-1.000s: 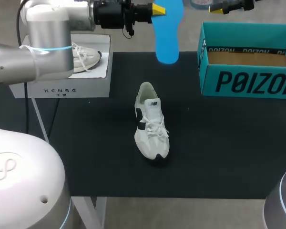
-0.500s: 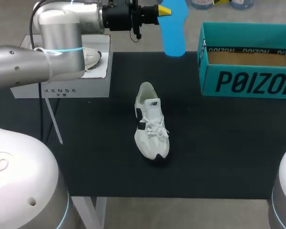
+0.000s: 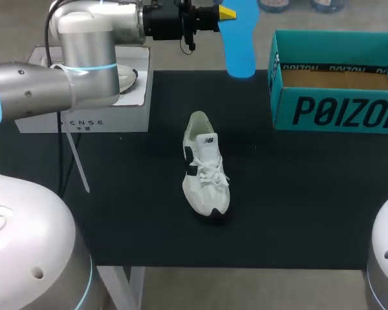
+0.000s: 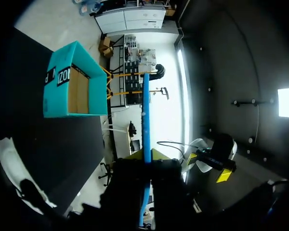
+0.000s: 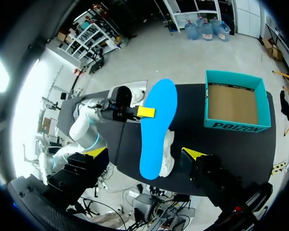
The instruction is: Take the shoe out of the shoebox, open the shoe tongue, remove and reinsert the insole, then place the shoe into the shoebox
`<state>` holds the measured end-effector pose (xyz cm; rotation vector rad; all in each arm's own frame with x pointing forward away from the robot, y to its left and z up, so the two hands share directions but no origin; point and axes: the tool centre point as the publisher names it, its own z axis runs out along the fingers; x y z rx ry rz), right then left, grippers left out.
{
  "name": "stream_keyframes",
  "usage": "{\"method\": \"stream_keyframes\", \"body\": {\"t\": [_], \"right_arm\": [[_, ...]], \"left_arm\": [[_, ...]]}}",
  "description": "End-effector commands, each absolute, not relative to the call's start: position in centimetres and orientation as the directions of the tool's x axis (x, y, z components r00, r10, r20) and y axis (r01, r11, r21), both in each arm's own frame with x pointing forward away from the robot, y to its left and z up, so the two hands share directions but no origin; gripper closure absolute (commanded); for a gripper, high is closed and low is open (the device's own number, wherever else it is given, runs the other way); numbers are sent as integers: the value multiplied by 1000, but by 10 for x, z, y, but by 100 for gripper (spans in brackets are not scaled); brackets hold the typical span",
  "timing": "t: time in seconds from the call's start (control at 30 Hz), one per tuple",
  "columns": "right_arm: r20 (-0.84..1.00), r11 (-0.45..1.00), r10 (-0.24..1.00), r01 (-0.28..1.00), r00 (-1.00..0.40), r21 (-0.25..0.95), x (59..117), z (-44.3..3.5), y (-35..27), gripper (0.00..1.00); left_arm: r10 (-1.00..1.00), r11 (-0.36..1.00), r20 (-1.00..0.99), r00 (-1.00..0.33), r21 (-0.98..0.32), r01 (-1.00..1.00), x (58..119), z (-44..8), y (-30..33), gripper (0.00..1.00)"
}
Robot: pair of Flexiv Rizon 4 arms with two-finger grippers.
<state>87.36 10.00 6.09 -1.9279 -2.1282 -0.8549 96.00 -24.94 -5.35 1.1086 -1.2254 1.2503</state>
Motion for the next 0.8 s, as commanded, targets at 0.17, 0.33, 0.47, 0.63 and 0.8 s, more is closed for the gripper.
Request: {"method": "stream_keyframes", "body": {"t": [0.17, 0.33, 0.47, 0.63, 0.8], "right_arm": [[276, 20, 954, 946, -115, 324, 874, 67, 117, 0], [122, 1, 992, 957, -38, 290, 870, 71, 132, 0], [51, -6, 999, 968, -7, 252, 866, 69, 140, 0], [108, 21, 993, 984, -40, 174, 866, 61, 145, 0], [88, 25, 995, 990, -38, 140, 871, 46, 146, 0]], "left_arm": [[55, 30, 997, -48, -50, -998, 962, -54, -250, 100], [49, 16, 998, -32, -33, -999, 964, -54, -255, 100], [45, 21, 999, -25, -26, -999, 965, -55, -259, 100], [39, 48, 999, -35, -37, -998, 960, -53, -262, 100], [38, 58, 999, -37, -39, -998, 956, -52, -263, 100]]}}
